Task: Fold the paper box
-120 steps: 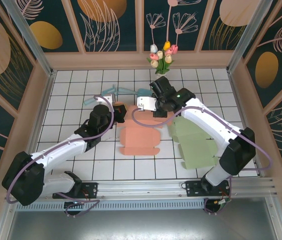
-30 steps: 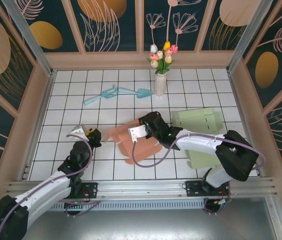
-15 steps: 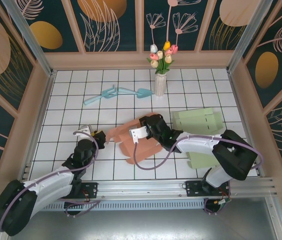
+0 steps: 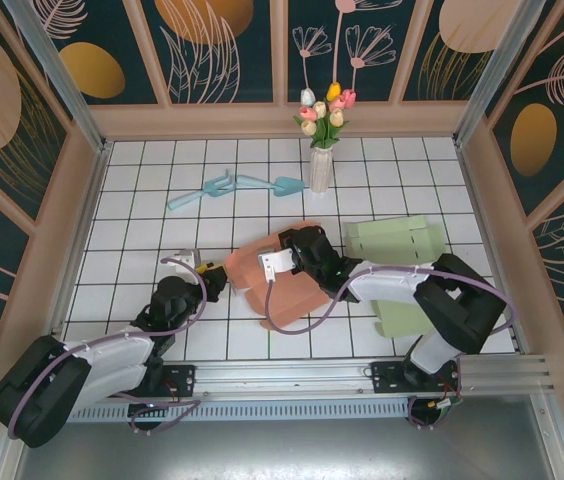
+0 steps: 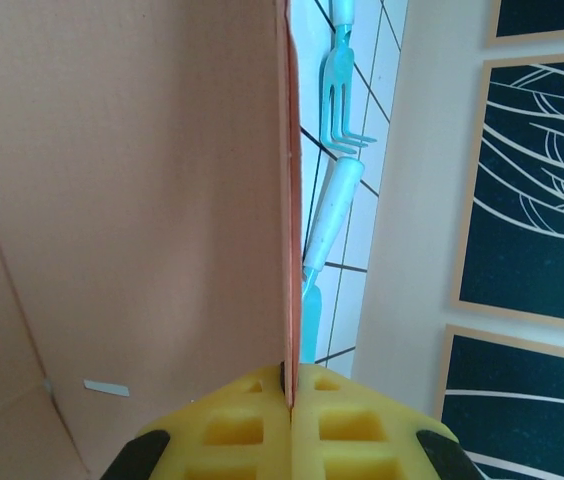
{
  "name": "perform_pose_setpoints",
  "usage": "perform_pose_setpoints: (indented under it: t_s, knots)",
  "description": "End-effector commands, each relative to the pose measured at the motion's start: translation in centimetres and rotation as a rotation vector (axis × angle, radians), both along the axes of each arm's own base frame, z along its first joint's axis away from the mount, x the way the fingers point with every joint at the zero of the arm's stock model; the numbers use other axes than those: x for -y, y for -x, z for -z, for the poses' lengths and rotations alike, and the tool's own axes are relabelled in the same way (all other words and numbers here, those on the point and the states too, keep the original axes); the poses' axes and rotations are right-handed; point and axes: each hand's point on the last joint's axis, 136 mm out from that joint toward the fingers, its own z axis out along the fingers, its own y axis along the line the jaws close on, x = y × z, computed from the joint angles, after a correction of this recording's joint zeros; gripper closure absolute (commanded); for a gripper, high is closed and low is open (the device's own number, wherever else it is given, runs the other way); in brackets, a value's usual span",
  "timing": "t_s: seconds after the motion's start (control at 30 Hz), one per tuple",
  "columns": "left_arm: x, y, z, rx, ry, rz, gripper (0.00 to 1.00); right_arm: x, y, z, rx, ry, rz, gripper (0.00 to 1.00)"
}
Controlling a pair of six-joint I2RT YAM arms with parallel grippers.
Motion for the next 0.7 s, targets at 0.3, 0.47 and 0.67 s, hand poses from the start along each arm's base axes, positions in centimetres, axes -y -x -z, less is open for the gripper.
perform_pose_setpoints:
  t_s: [0.3,0.47,0.67]
  knots:
    - [1.7,1.2,-1.2,0.063,0.055,0.109,0.61,1.1,0.2,1.5,0.016,0.017,0.013,1.0]
    - [2.4,1.6,-0.7,0.056,0.05,0.147,0.61,1.5,0.4,1.9,0.039,0.013,0.017,1.0]
    - [3.3,1.7,-0.2,0.043,0.043,0.183,0.6,1.9,0.4,2.1,0.058,0.01,0.023,1.0]
